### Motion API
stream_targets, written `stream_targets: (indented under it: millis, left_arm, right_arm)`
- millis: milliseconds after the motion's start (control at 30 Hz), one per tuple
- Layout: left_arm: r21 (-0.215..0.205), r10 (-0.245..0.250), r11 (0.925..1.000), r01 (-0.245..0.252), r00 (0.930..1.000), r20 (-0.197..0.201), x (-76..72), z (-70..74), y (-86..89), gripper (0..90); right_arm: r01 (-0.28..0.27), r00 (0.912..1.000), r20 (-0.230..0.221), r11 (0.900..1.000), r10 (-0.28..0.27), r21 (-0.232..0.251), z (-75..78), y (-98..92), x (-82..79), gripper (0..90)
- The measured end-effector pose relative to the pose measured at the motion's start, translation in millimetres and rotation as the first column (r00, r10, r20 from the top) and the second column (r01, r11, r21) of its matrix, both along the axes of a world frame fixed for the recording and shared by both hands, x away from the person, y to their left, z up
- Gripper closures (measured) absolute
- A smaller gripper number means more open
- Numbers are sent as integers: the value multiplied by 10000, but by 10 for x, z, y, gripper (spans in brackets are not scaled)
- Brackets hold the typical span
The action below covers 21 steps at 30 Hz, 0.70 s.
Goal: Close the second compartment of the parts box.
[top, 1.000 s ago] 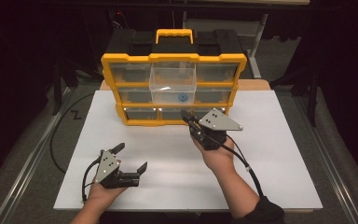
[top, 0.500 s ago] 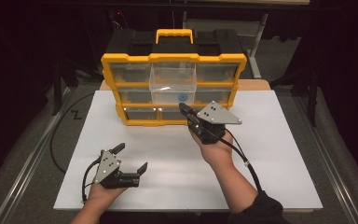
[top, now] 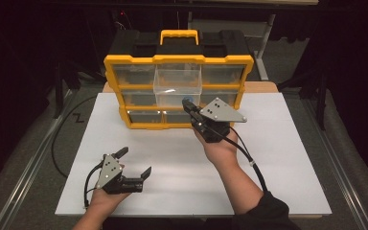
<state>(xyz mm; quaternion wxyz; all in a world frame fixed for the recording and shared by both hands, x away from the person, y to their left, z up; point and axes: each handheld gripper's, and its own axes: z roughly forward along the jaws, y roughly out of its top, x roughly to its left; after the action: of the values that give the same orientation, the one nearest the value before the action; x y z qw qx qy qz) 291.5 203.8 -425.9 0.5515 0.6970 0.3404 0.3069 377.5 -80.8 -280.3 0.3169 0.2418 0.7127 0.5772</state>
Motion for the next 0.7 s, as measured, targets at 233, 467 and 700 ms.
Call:
stream_targets:
  millis: [233, 467, 700]
  left_arm:
    - [-16, -32, 10000, 32, 10000, 19, -4, 1, -4, 2]
    - [-17, -55, 10000, 55, 10000, -4, 0, -2, -7, 1]
    - [3, -78, 10000, 78, 10000, -3, -4, -1, -5, 1]
  right_arm:
    - [87, 9999, 60, 9999, -88, 144, 31, -3, 16, 900]
    - [87, 9999, 138, 9998, -90, 195, 59, 6, 44, 900]
    - [56, 9997, 245, 9998, -61, 201, 91, 29, 55, 900]
